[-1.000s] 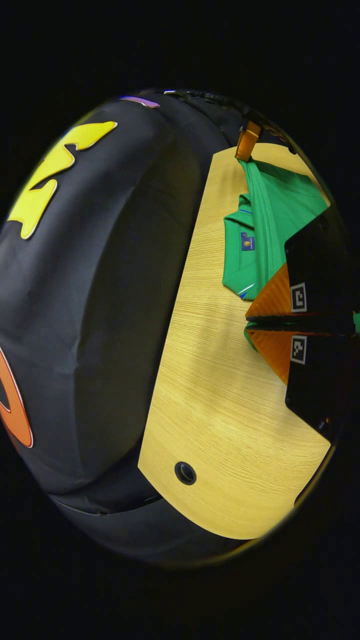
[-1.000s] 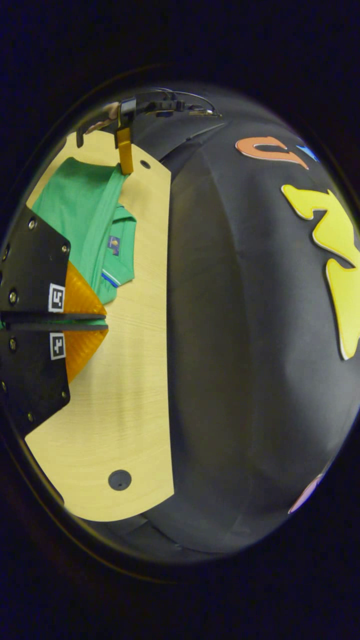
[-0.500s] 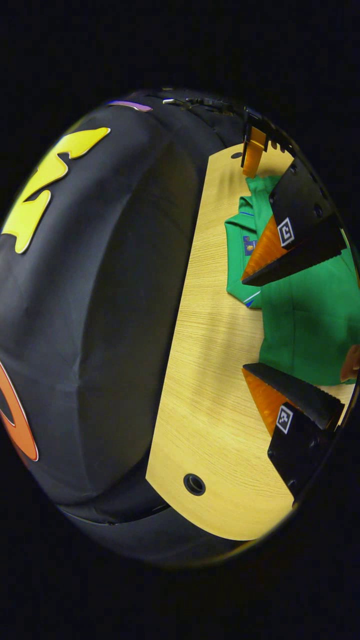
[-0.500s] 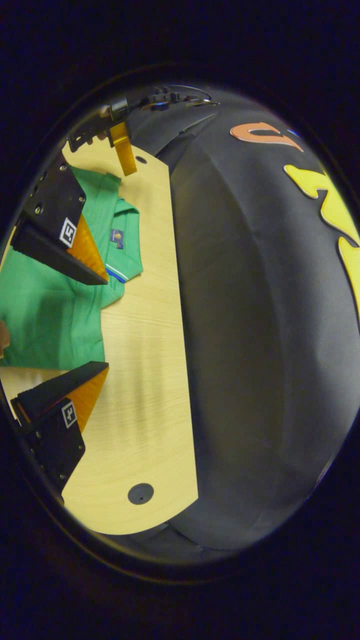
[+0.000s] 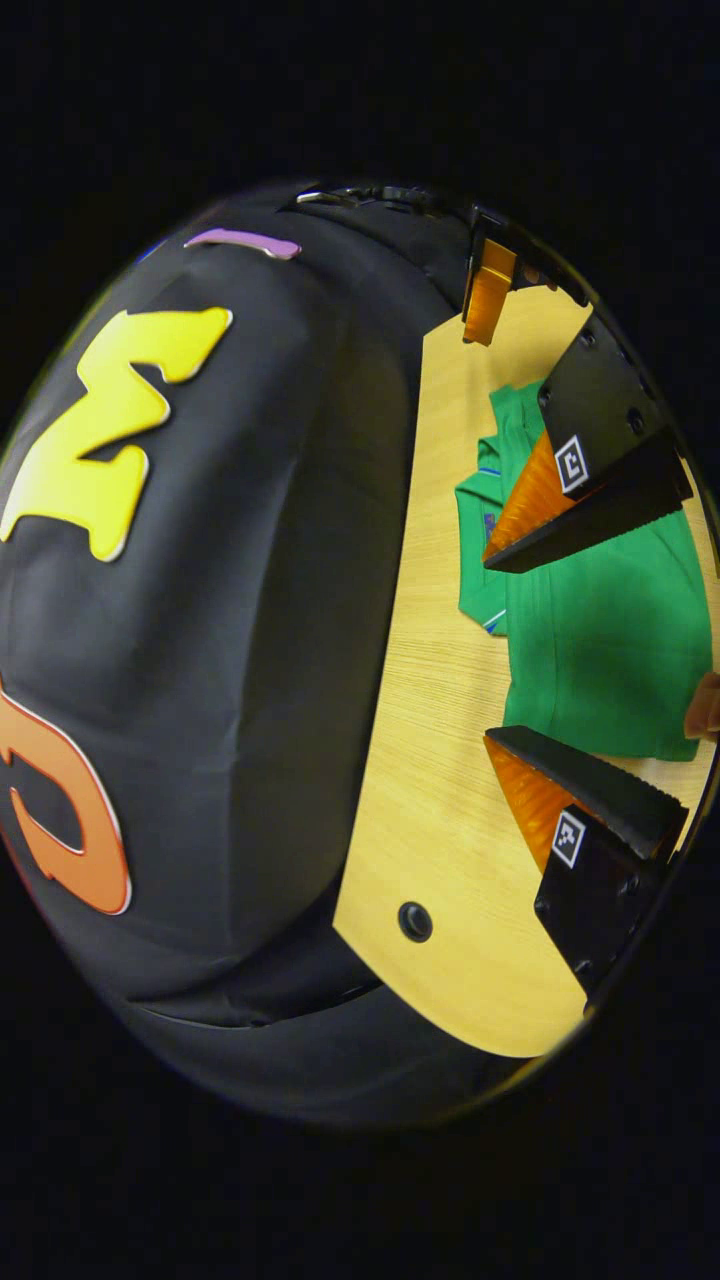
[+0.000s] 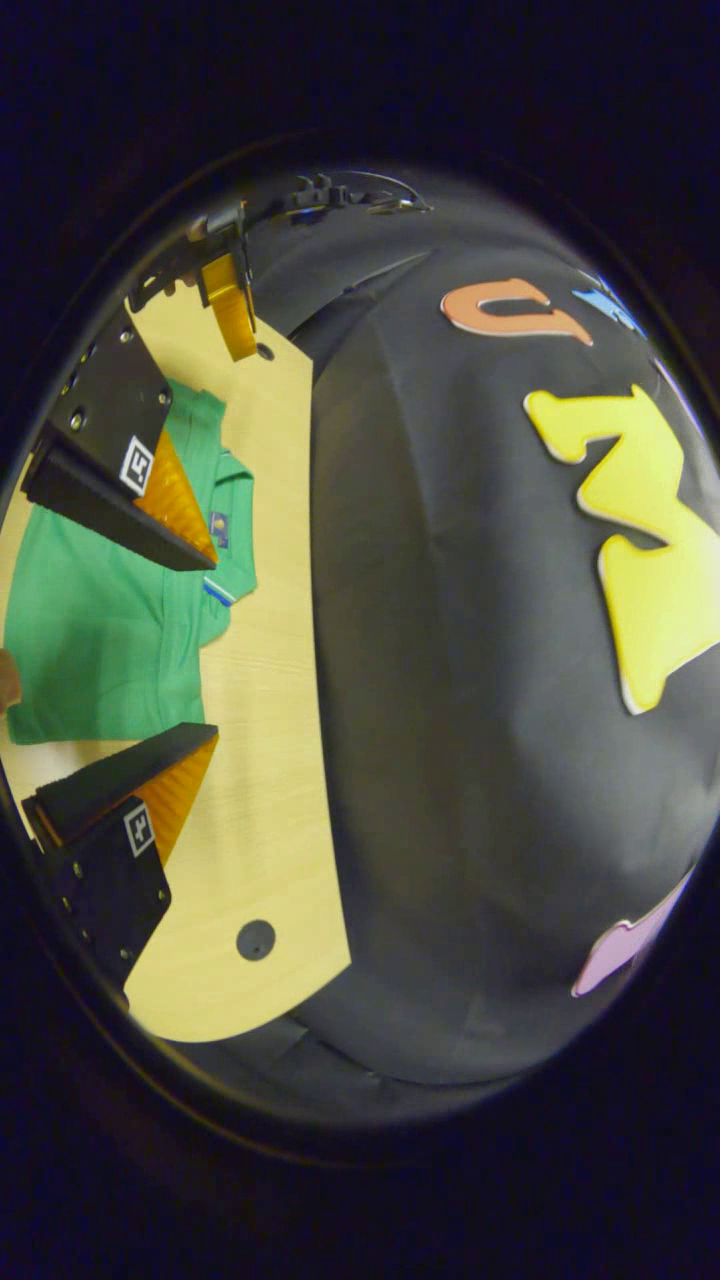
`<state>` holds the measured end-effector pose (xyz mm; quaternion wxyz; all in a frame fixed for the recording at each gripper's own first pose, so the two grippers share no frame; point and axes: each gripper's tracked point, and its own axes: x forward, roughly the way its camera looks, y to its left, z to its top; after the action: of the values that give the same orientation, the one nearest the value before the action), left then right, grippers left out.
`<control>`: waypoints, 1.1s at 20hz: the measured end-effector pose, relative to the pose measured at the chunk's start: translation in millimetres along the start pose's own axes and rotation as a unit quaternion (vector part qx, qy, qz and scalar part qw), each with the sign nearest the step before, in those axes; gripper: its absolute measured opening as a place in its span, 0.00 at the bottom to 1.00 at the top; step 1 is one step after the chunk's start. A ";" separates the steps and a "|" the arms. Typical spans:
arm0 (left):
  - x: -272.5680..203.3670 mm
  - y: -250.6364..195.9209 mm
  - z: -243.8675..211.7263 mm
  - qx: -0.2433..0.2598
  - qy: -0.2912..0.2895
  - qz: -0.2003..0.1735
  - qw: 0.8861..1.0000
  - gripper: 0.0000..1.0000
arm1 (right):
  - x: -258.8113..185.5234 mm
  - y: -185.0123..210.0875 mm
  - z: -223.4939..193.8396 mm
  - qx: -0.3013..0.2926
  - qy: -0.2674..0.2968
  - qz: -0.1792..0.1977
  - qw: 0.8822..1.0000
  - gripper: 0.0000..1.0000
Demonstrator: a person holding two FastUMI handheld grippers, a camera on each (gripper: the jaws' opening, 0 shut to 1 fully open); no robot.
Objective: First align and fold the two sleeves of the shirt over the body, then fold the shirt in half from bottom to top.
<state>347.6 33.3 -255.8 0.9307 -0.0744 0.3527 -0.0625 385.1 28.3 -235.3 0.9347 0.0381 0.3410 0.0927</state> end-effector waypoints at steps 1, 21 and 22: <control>-16.9 -5.2 1.7 0.014 -0.012 -0.004 1.000 0.99 | -17.2 7.2 2.9 -0.006 -0.014 0.000 1.000 0.95; -315.7 -36.0 -28.6 0.050 -0.263 -0.026 0.963 0.98 | -304.7 112.9 -58.9 -0.075 -0.259 -0.031 0.962 0.99; -322.5 -37.2 -21.4 0.039 -0.291 -0.027 0.955 0.99 | -311.3 114.2 -65.1 -0.078 -0.265 -0.035 0.960 0.94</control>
<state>91.3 49.2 -56.1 0.9931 -0.0626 0.0616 -0.0773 92.7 78.8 -73.5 0.9943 -0.0234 0.0739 0.0728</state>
